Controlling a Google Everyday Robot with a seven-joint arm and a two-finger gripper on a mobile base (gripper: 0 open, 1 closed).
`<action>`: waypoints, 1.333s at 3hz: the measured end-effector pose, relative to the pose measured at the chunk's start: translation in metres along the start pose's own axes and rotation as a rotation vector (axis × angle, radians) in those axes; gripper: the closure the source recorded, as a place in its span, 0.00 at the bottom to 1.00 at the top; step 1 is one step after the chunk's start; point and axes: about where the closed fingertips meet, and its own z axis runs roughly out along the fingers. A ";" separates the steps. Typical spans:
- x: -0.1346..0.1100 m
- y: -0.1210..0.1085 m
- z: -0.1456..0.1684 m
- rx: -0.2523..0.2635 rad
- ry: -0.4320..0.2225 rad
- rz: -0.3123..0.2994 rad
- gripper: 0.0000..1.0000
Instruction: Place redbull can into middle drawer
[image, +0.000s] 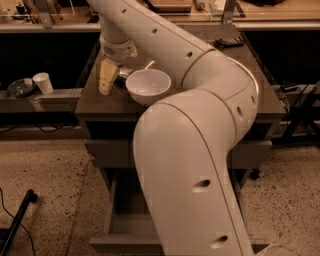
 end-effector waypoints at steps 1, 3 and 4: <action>0.000 0.000 0.000 0.000 0.000 0.000 0.00; 0.000 0.000 0.000 0.000 0.000 0.000 0.42; 0.000 0.000 0.000 0.000 0.000 0.000 0.65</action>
Offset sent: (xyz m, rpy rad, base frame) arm 0.0000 0.0000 0.0000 0.0000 0.0000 0.0000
